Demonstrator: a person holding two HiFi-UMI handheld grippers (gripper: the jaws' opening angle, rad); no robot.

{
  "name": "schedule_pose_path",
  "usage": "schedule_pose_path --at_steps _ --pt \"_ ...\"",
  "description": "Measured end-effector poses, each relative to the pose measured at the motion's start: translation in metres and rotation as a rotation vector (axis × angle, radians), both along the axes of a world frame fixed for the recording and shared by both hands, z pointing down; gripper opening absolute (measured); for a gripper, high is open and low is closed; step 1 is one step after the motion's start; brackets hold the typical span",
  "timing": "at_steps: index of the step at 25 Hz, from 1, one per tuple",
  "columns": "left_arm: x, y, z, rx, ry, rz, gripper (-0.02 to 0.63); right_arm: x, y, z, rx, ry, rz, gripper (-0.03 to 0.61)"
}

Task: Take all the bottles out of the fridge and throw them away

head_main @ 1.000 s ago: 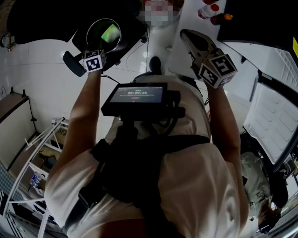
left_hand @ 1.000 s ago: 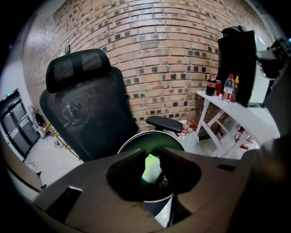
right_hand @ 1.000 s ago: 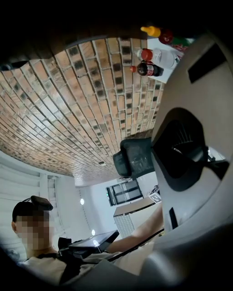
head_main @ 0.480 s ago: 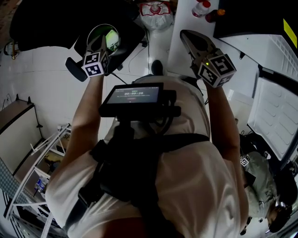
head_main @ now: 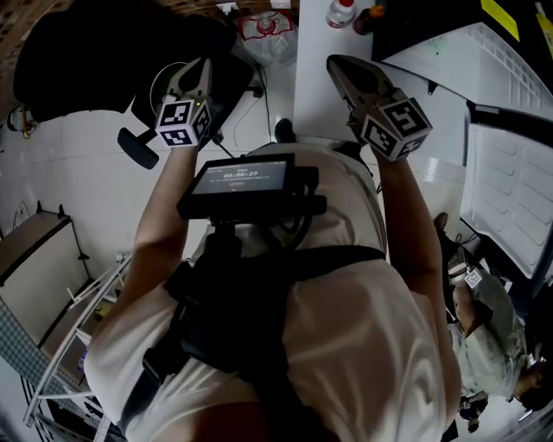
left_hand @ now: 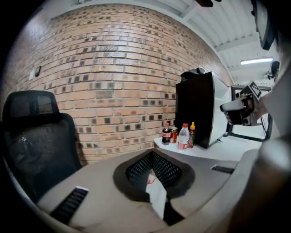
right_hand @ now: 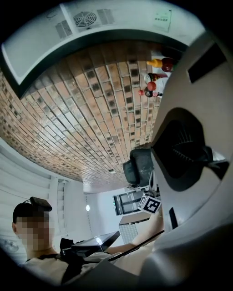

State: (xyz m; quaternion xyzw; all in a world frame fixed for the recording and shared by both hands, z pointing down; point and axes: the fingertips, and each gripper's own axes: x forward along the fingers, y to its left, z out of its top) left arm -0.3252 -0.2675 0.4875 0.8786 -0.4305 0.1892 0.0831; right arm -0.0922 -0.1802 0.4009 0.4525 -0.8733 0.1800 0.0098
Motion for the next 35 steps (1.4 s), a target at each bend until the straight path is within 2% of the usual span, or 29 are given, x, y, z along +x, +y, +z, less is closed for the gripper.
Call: schedule_pose_path --at_steps 10,21,35 --pt "0.121 0.029 -0.046 0.035 0.111 0.181 0.0 0.071 0.027 -0.009 0.028 -0.01 0.094 0.005" --pt "0.237 0.083 -0.067 0.019 0.196 0.411 0.0 0.148 0.071 -0.014 0.061 -0.018 0.223 0.005" --pt "0.338 0.127 -0.082 -0.008 0.238 0.621 0.002 0.223 0.114 -0.017 0.066 -0.005 0.365 0.006"
